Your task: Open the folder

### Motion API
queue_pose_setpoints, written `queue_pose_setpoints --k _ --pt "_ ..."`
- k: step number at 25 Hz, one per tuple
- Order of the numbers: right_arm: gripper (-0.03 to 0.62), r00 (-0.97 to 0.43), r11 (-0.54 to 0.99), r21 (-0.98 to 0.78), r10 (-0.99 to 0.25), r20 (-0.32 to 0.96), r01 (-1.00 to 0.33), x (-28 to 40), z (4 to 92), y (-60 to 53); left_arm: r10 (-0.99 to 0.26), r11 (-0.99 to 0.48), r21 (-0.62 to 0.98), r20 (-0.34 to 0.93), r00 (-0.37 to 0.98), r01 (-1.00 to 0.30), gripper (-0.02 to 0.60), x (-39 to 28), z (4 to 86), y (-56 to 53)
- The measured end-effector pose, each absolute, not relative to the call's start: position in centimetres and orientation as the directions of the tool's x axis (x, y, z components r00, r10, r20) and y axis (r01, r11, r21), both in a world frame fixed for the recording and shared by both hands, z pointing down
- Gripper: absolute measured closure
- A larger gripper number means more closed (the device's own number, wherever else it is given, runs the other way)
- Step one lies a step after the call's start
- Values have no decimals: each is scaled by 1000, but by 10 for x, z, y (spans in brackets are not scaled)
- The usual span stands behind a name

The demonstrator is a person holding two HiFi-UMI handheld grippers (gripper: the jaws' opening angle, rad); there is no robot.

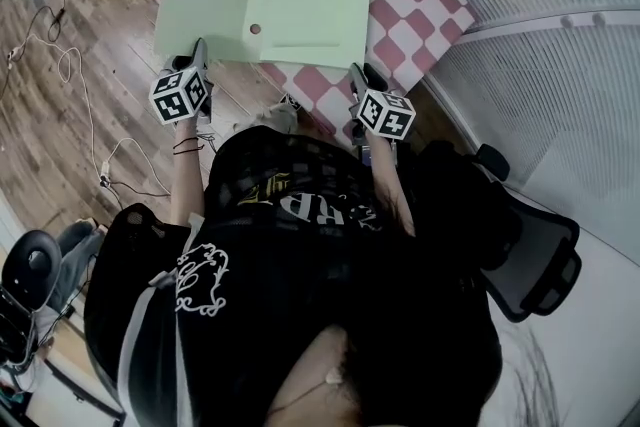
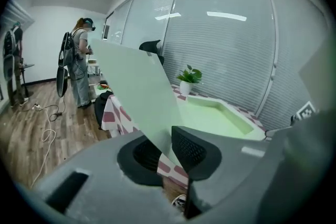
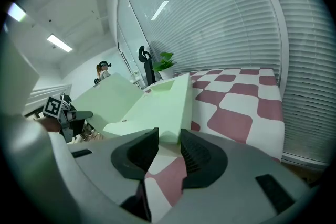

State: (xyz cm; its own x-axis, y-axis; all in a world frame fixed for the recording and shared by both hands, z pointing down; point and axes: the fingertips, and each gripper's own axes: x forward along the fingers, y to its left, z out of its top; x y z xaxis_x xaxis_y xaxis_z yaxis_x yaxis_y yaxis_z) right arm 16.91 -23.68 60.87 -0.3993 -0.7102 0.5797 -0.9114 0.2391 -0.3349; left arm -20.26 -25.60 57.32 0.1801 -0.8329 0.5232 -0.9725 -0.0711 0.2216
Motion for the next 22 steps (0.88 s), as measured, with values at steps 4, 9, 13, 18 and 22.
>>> queue_pose_setpoints --k 4,9,13,18,22 --pt "476 -397 238 -332 -711 580 -913 168 609 -248 -805 -33 228 571 161 -973 525 -220 598 -279" --pt "476 -387 228 -331 -720 576 -916 169 607 -260 -772 11 241 619 145 -971 494 -235 627 -302" --pt "475 -389 222 -339 -715 580 -914 168 607 -261 -742 57 276 654 144 -959 478 -242 652 -306" --pt "475 -390 217 -347 -716 580 -913 169 608 -261 -738 131 360 657 151 -924 446 -249 672 -305" --pt "475 -390 208 -357 -719 576 -911 169 608 -260 -769 200 470 620 160 -860 391 -257 678 -301"
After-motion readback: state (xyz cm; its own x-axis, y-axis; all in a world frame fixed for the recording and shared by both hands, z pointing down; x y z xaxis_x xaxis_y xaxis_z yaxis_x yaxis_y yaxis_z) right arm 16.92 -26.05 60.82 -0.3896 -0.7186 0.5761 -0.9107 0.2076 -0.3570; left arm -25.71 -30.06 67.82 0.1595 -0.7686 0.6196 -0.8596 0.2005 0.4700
